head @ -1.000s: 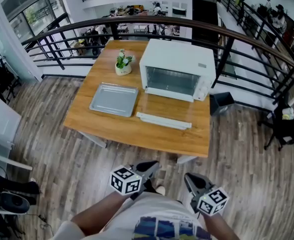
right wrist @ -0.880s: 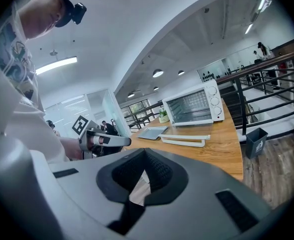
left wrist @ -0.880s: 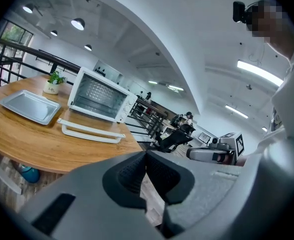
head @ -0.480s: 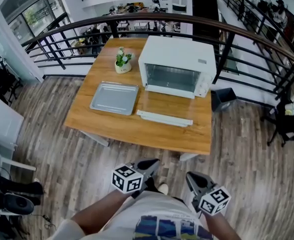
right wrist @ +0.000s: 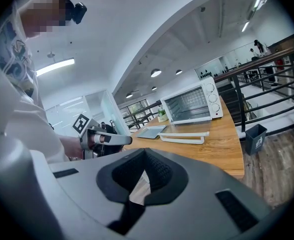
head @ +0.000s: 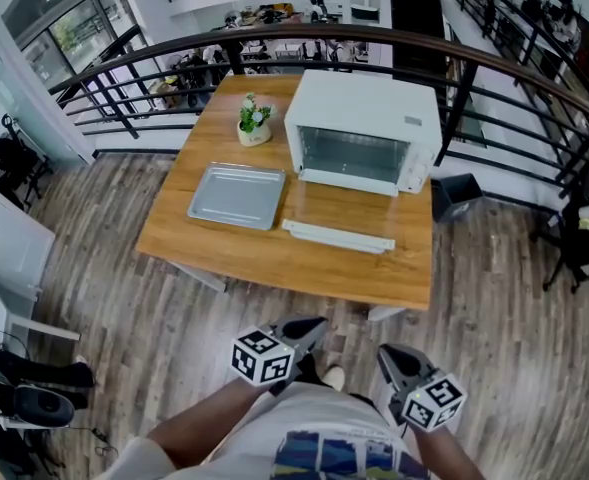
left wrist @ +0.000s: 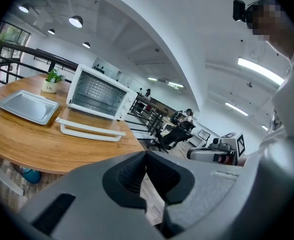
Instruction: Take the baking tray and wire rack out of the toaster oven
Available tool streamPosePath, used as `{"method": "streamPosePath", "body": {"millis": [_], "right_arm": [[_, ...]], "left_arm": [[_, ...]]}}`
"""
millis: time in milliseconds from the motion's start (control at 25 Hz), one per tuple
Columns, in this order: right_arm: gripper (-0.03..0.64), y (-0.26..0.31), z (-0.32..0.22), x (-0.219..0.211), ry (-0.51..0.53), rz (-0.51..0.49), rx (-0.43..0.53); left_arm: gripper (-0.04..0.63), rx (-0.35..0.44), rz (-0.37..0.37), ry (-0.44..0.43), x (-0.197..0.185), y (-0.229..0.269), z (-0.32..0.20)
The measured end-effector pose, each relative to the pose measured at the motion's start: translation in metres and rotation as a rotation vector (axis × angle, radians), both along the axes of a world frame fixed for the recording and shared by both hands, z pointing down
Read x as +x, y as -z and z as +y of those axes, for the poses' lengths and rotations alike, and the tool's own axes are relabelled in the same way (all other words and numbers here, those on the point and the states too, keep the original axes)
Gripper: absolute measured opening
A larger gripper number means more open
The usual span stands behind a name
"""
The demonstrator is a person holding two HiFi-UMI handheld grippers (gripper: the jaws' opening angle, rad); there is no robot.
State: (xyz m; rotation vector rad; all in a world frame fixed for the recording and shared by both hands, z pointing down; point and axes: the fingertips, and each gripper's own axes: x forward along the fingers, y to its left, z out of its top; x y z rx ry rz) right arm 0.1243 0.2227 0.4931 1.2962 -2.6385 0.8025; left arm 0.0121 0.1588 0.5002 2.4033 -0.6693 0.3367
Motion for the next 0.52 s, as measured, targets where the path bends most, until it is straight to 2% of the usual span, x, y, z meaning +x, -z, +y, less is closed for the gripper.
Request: {"method": "streamPosePath", "body": {"millis": [520], "right_arm": [[0.000, 0.0077, -0.0055, -0.0064, 0.006, 0.006, 0.013]], "left_arm": [[0.003, 0.008, -0.001, 0.019, -0.0096, 0.0050, -0.0020]]}}
